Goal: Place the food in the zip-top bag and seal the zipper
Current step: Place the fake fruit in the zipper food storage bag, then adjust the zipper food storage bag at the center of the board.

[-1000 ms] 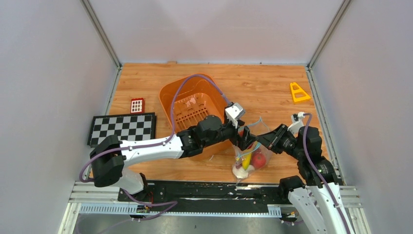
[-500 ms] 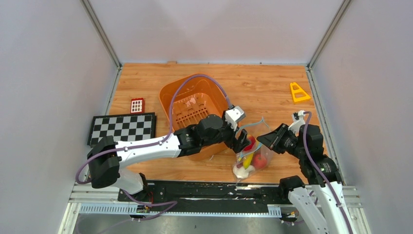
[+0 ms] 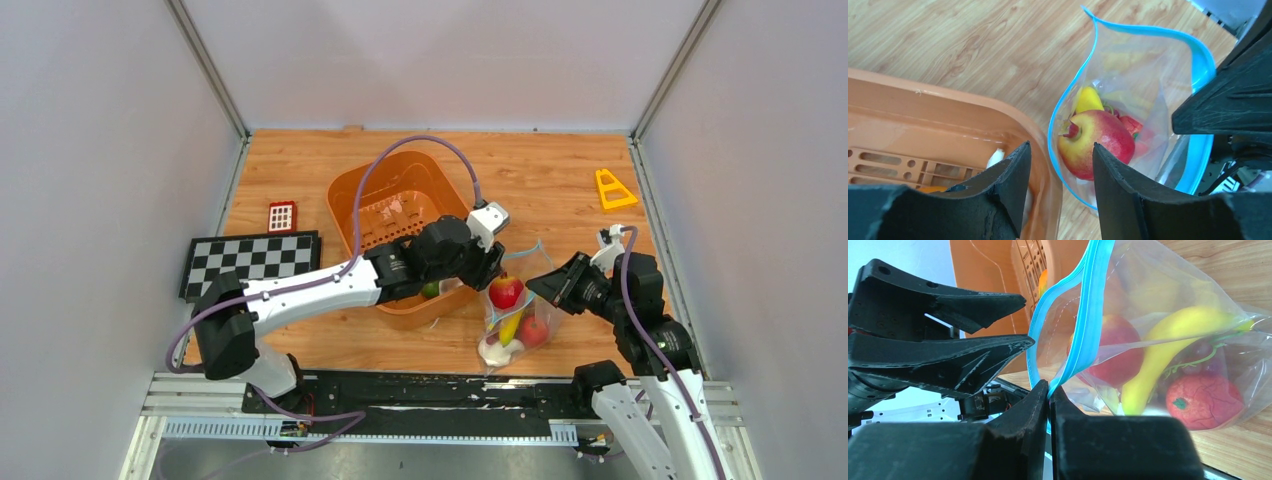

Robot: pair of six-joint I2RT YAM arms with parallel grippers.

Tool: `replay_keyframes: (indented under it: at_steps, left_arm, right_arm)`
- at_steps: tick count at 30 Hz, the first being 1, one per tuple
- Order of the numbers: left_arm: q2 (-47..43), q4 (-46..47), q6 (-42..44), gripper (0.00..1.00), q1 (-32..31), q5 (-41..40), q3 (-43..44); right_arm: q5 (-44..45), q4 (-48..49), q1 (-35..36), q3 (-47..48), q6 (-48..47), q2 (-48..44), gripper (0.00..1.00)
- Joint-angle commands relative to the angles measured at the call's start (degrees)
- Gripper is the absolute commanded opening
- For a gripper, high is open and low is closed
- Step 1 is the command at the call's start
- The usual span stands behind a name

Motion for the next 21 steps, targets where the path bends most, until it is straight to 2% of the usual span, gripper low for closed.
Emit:
replay_keyframes:
  at_steps: [1,4,8,11,15,21]
  left_arm:
    - [2.0,-5.3,3.1,0.55,0.0,-1.3,3.8]
    - [3.1,-6.0,3.8,0.53,-0.1,-0.8,4.6]
    - [4.0,-6.3,4.4,0.41,-0.1,-0.5,5.5]
    - [3.8,-6.4,4.6,0.23,0.0,-0.6,5.8]
    - [1.9,-4.9,4.7,0.05,0.0,-0.1,5.8]
    - [-1.5,-5.0,5.4,0.00,0.0,0.6,8.1]
  right_arm:
    - [-1.1,3.5,0.1,0.8,-0.4,0.0,0.07]
    - [-1.1,3.8,0.1,0.7,-0.5,0.1,0.07]
    - [-1.2,3.9,0.1,0.8,-0.7,0.3,0.07]
    - [-0.8,3.9,0.1,0.8,-0.8,0.2,0.07]
    - [0.1,3.9,0.1,0.6,-1.9,0.5,0.07]
    - [2.4,2.5,0.1,3.2,-5.1,2.4,0.06]
